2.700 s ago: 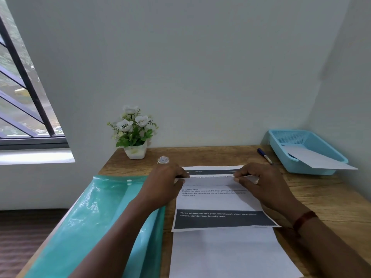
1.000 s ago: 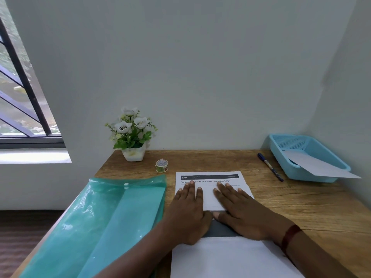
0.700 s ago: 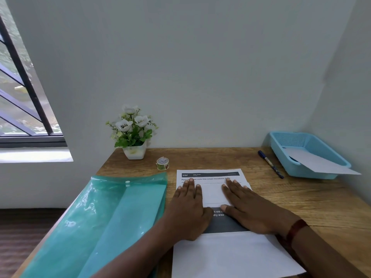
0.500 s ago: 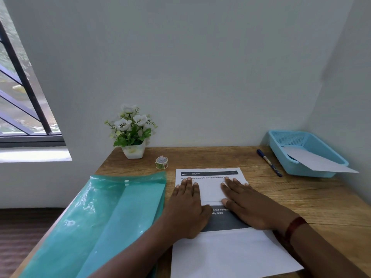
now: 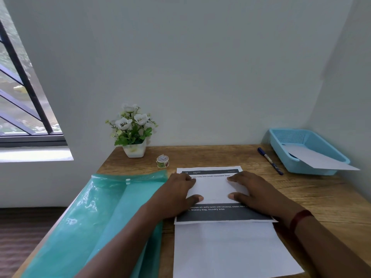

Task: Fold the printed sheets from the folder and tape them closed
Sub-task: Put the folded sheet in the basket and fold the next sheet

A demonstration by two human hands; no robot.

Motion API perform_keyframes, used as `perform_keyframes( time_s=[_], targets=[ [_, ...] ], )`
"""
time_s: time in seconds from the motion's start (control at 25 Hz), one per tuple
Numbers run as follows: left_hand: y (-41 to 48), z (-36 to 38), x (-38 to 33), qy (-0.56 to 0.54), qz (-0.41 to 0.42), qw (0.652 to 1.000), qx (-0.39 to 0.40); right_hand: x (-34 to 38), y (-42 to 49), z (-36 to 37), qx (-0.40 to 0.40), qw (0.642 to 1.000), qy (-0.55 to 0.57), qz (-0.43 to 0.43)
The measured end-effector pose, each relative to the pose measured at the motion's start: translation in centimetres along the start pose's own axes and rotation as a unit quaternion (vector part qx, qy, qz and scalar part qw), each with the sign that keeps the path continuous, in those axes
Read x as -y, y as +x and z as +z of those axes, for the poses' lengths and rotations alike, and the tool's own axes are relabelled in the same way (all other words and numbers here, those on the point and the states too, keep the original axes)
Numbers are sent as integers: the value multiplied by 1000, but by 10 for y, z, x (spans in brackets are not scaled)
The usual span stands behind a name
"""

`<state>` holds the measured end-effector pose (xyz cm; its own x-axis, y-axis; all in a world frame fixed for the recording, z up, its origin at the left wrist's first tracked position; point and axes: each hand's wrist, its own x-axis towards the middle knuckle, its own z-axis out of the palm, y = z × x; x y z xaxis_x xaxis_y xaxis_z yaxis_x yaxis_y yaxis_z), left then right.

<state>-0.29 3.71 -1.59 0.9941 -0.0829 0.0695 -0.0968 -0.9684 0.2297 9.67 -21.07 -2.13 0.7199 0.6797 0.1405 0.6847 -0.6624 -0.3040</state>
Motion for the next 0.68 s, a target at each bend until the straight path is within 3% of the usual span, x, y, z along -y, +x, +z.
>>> perform_keyframes(
  time_s=[0.36, 0.68],
  targets=[
    [1, -2, -2, -67, 36, 988, -136, 4, 1, -8, -95, 989, 114, 11],
    [-3, -20, 3, -90, 73, 955, -274, 8, -2, -22, -230, 937, 261, 19]
  ],
)
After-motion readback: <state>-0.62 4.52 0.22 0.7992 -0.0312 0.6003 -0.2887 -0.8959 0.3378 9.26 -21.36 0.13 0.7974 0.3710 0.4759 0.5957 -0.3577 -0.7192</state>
